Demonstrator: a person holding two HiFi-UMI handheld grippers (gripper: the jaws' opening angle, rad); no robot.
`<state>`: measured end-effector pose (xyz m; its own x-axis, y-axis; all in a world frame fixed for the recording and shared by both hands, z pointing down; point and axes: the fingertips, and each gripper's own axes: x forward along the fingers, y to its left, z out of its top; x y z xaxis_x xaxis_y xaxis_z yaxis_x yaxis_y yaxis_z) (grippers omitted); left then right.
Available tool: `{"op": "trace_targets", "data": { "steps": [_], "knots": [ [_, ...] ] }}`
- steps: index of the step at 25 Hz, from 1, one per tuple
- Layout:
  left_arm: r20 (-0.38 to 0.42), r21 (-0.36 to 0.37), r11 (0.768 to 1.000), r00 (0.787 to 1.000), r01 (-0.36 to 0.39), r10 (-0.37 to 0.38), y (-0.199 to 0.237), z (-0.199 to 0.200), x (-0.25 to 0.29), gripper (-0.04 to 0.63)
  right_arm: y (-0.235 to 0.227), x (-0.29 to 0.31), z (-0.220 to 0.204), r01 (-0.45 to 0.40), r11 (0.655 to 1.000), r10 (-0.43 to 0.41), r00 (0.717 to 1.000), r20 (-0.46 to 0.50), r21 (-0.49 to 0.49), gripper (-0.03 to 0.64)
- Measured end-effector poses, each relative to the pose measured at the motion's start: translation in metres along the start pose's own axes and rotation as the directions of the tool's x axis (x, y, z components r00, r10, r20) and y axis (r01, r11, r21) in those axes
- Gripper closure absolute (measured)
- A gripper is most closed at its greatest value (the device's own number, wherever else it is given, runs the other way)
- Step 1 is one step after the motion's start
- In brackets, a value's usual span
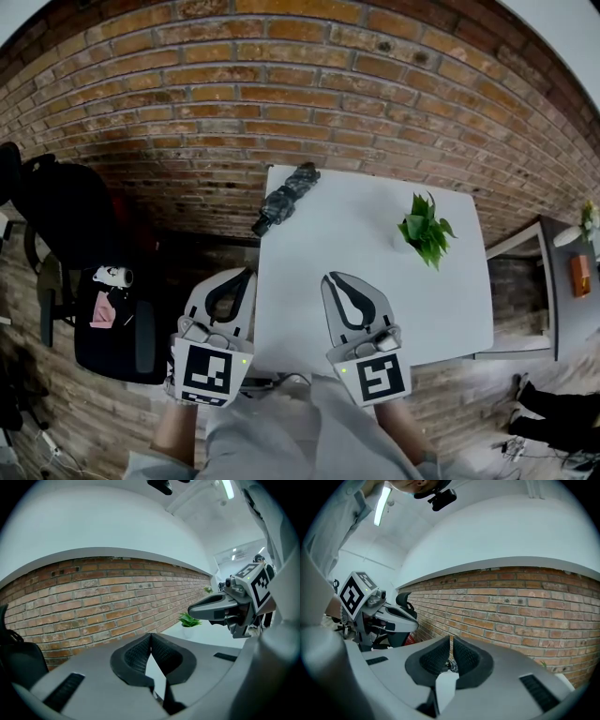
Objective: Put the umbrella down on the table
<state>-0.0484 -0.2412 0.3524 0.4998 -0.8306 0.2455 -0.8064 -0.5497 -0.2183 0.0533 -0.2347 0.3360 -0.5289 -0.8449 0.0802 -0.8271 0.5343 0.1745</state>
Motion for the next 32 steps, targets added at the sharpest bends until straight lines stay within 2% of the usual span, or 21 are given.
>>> {"op": "trace_targets", "data": {
  "steps": [17, 27, 32],
  "knots": [
    [-0.014, -0.057, 0.998, 1.000, 0.013, -0.014, 0.002, -0.003, 0.005, 0.577, -0.011, 0.001, 0.000, 0.018, 1.000, -0.018, 1.000, -0.014, -0.005, 0.563],
    [-0.027, -0.062, 0.998, 1.000, 0.008, -0.009, 0.003, -0.007, 0.004, 0.577, -0.008, 0.002, 0.000, 0.011, 1.000, -0.011, 1.000, -0.013, -0.006, 0.563],
    [-0.036, -0.035, 0.999, 0.999, 0.010, -0.011, 0.000, -0.009, 0.004, 0.577, -0.008, 0.002, -0.003, 0.010, 1.000, -0.010, 1.000, -0.019, -0.009, 0.563]
  ]
}}
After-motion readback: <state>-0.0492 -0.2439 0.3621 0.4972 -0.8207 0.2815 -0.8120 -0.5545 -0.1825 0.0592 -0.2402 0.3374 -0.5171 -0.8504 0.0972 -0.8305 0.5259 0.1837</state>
